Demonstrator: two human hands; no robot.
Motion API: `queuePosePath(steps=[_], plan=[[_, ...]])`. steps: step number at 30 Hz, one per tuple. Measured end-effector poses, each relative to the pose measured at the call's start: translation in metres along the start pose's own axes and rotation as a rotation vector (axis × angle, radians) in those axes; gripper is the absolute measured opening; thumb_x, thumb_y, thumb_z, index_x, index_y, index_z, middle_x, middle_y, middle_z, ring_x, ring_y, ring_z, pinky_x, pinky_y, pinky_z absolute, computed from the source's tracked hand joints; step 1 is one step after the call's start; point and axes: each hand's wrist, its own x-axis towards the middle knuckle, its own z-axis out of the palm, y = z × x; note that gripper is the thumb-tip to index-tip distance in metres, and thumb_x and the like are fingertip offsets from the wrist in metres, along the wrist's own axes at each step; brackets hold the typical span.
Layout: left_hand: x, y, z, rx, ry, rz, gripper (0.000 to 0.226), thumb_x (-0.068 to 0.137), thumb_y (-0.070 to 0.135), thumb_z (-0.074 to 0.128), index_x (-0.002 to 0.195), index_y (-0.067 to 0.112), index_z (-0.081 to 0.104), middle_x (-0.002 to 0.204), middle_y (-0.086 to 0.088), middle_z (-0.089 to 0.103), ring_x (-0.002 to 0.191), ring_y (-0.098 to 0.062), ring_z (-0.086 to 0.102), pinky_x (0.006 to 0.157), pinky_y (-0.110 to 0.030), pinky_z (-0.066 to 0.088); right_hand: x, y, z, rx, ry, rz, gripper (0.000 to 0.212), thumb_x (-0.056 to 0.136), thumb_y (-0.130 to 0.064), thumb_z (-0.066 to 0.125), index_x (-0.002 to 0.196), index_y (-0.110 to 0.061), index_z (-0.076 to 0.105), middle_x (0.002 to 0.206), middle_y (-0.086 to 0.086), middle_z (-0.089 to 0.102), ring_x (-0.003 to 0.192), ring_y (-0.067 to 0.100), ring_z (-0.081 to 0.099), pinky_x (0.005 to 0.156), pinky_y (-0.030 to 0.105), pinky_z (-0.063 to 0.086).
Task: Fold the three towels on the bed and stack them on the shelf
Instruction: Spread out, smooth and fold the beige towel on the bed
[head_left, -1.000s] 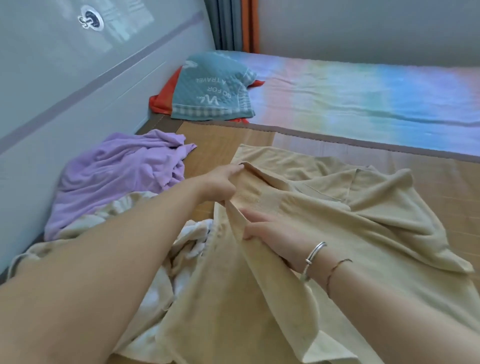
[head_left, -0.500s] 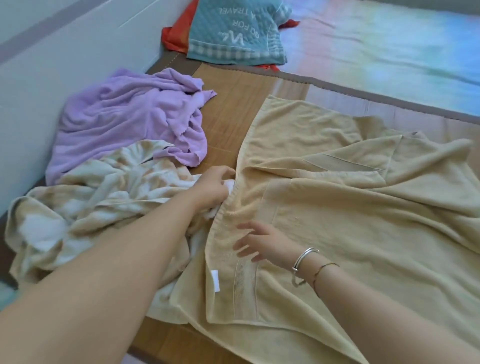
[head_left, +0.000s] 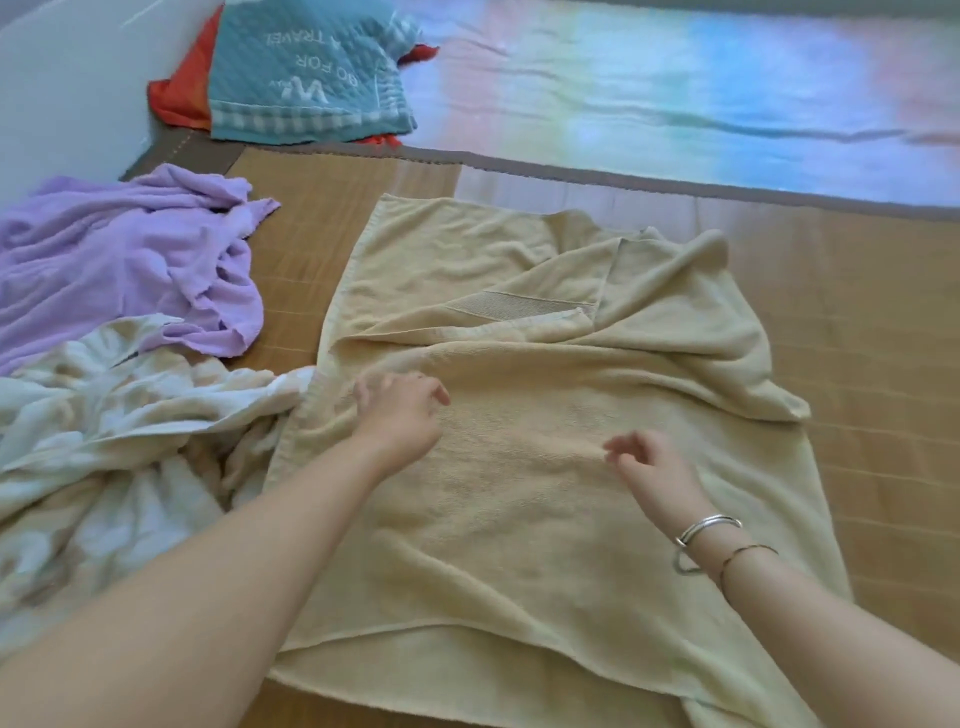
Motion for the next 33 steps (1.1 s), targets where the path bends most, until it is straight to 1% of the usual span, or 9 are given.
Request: queuePosePath(steps=[7,11,14,18,20,22,26,29,33], plan=[[0.010,0.134,0.085,-0.017,-0.196,0.196,0.056,0.094,0.031,0.050,0.147,0.025,0.032,0.158,0.005,0.021,0.146,-0.023,0.015,0.118,-0.046,0.009,0.031,0.115,-0.116,-0.108,0.451,0.206,0.028,0.084,-0.007,0.049,0.110,-0.010,0.060,0.119,0.017,0.051,0.114,0.036,0.043,0.098,0.036,0.033],[0.015,0.179,0.129,-0.024,-0.296,0.193,0.072,0.095,0.045,0.048,0.153,0.026,0.010,0.160,0.010,-0.001,0.148,-0.023,-0.001,0.119,-0.053,0.007,0.042,0.159,-0.152,0.075,0.299,0.423,0.032,0.089,-0.026,0.053,0.112,-0.004,0.054,0.117,0.018,0.058,0.105,0.035,0.057,0.093,0.038,0.046],[0.015,0.187,0.143,-0.013,-0.316,0.110,0.074,0.097,0.048,0.041,0.153,0.024,0.000,0.160,0.009,-0.012,0.148,-0.021,-0.010,0.118,-0.054,0.003,0.051,0.163,-0.150,0.237,0.193,0.449,0.024,0.090,-0.034,0.049,0.081,-0.012,0.049,0.084,0.010,0.060,0.072,0.026,0.058,0.073,0.043,0.053],[0.013,0.185,0.152,-0.020,-0.300,0.086,0.061,0.102,0.041,0.027,0.153,0.025,-0.003,0.159,0.010,-0.015,0.146,-0.017,-0.016,0.116,-0.052,-0.003,0.061,0.159,-0.142,0.355,0.095,0.474,0.038,0.095,-0.029,0.030,0.072,-0.010,0.052,0.066,0.003,0.050,0.058,0.020,0.044,0.055,0.029,0.034],[0.014,0.182,0.154,-0.023,-0.298,0.088,0.057,0.103,0.038,0.024,0.153,0.026,-0.002,0.159,0.011,-0.015,0.146,-0.017,-0.017,0.116,-0.052,-0.004,0.066,0.159,-0.137,0.387,0.060,0.457,0.038,0.096,-0.030,0.030,0.087,-0.007,0.059,0.080,0.007,0.059,0.073,0.024,0.055,0.067,0.032,0.044],[0.016,0.182,0.156,-0.003,-0.307,0.086,0.057,0.103,0.038,0.024,0.153,0.029,-0.002,0.158,0.011,-0.017,0.146,-0.018,-0.017,0.115,-0.053,-0.004,0.068,0.159,-0.135,0.408,0.016,0.450,0.038,0.094,-0.037,0.037,0.096,-0.008,0.061,0.101,0.010,0.065,0.096,0.028,0.060,0.092,0.040,0.047],[0.015,0.185,0.164,0.057,-0.296,0.081,0.055,0.102,0.043,0.020,0.150,0.037,-0.005,0.157,0.012,-0.022,0.145,-0.021,-0.021,0.114,-0.056,-0.005,0.065,0.164,-0.131,0.418,-0.076,0.353,0.029,0.088,-0.044,0.058,0.085,-0.017,0.069,0.098,0.006,0.070,0.094,0.024,0.063,0.094,0.040,0.050],[0.012,0.188,0.166,0.066,-0.288,0.075,0.055,0.102,0.045,0.019,0.150,0.040,-0.007,0.156,0.012,-0.024,0.145,-0.020,-0.023,0.114,-0.056,-0.007,0.064,0.166,-0.135,0.415,0.035,0.276,0.033,0.091,-0.036,0.057,0.091,-0.006,0.070,0.090,0.007,0.065,0.086,0.022,0.059,0.088,0.037,0.050],[0.008,0.185,0.169,0.086,-0.252,0.098,0.054,0.101,0.048,0.018,0.149,0.043,-0.008,0.156,0.011,-0.024,0.145,-0.021,-0.022,0.115,-0.055,-0.008,0.067,0.172,-0.160,0.289,0.239,0.173,0.031,0.093,-0.036,0.054,0.082,-0.008,0.058,0.076,0.005,0.051,0.071,0.018,0.045,0.059,0.025,0.036]])
